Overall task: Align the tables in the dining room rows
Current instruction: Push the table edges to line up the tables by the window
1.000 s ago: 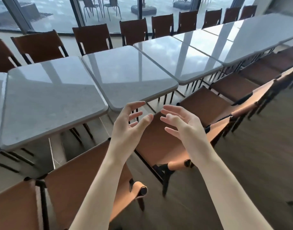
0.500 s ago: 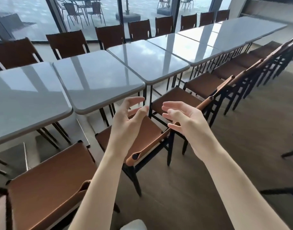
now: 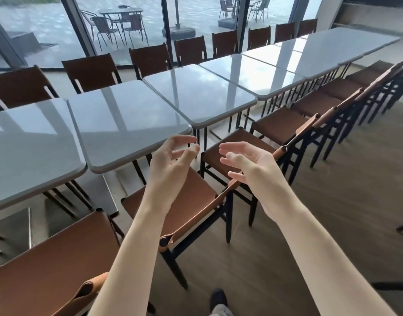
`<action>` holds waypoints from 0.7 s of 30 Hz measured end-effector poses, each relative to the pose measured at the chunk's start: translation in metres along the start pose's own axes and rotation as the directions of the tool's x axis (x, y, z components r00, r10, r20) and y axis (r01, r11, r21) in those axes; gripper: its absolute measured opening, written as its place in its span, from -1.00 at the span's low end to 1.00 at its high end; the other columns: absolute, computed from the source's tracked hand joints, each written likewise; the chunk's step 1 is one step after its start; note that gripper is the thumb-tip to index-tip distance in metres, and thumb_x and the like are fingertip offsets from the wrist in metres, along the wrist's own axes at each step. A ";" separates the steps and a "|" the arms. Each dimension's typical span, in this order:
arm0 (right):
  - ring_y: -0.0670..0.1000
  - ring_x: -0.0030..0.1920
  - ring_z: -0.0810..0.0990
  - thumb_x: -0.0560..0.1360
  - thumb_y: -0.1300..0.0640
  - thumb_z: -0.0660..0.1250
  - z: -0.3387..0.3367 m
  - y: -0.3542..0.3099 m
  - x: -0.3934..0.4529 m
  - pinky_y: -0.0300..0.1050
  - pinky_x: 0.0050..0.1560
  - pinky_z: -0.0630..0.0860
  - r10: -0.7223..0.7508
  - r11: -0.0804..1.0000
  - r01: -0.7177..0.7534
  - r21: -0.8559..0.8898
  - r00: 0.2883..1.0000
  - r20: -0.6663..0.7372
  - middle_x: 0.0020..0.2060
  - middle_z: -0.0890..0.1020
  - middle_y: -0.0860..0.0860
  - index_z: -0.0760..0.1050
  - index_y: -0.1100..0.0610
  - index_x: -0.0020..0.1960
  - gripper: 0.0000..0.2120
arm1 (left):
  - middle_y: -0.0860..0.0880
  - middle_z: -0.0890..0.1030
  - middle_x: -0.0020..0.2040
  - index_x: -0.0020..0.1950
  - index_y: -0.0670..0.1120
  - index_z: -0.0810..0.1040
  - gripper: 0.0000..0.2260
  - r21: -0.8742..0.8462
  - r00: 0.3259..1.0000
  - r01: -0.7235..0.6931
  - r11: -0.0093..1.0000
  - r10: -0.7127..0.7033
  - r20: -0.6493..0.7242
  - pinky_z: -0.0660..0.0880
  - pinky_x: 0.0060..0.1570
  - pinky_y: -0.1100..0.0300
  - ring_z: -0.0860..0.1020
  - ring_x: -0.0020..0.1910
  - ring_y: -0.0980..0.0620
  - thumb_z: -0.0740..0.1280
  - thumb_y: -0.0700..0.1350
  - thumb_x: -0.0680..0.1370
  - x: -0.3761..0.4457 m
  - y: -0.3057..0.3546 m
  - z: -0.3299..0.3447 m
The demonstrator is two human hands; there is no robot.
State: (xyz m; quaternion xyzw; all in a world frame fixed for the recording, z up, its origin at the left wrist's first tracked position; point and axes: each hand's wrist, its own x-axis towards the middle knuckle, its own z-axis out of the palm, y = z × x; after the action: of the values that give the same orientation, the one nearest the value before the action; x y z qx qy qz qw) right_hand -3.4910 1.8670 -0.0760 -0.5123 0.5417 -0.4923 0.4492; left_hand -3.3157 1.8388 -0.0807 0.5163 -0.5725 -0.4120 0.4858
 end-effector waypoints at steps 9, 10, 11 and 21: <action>-0.18 0.16 0.64 0.62 0.10 0.32 -0.045 -0.006 0.099 -0.01 0.26 0.59 -0.005 0.998 0.007 -0.061 1.000 0.029 0.07 0.70 -0.21 0.66 -0.06 0.16 -0.81 | 0.16 0.70 -0.03 0.07 0.19 0.63 -0.81 -0.031 1.000 0.004 1.000 -0.005 -0.016 0.49 0.09 0.19 0.63 0.04 0.27 0.37 0.15 0.49 0.093 -0.001 0.049; -0.18 0.16 0.64 0.62 0.10 0.32 -0.049 -0.006 0.110 0.01 0.26 0.59 -0.016 0.997 0.018 -0.071 0.999 0.028 0.07 0.70 -0.21 0.65 -0.06 0.17 -0.80 | 0.16 0.71 -0.03 0.07 0.20 0.63 -0.82 -0.023 1.000 0.008 1.000 -0.008 -0.016 0.49 0.07 0.21 0.63 0.04 0.27 0.37 0.14 0.50 0.102 -0.001 0.053; -0.18 0.17 0.64 0.62 0.10 0.32 -0.052 -0.005 0.119 0.01 0.26 0.58 -0.026 0.997 0.028 -0.079 0.999 0.029 0.08 0.70 -0.21 0.65 -0.07 0.18 -0.80 | 0.16 0.70 -0.03 0.07 0.19 0.63 -0.85 -0.016 1.000 0.006 1.000 -0.006 -0.015 0.47 0.03 0.24 0.62 0.03 0.29 0.38 0.11 0.52 0.110 -0.001 0.057; -0.18 0.17 0.63 0.60 0.06 0.34 -0.037 0.005 0.202 0.08 0.34 0.52 -0.025 0.998 0.033 -0.047 0.988 0.151 0.09 0.69 -0.22 0.65 -0.14 0.16 -0.80 | 0.34 0.61 -0.32 0.09 0.06 0.63 -0.90 0.045 0.996 0.029 0.999 -0.025 -0.089 0.35 -0.22 0.59 0.56 -0.19 0.44 0.36 -0.06 0.60 0.165 -0.011 0.062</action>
State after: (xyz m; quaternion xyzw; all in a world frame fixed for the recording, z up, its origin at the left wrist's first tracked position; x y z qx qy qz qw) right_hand -3.5429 1.6679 -0.0731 -0.5668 0.5107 -0.4452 0.4687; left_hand -3.3737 1.6723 -0.0812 0.5529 -0.5528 -0.3818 0.4929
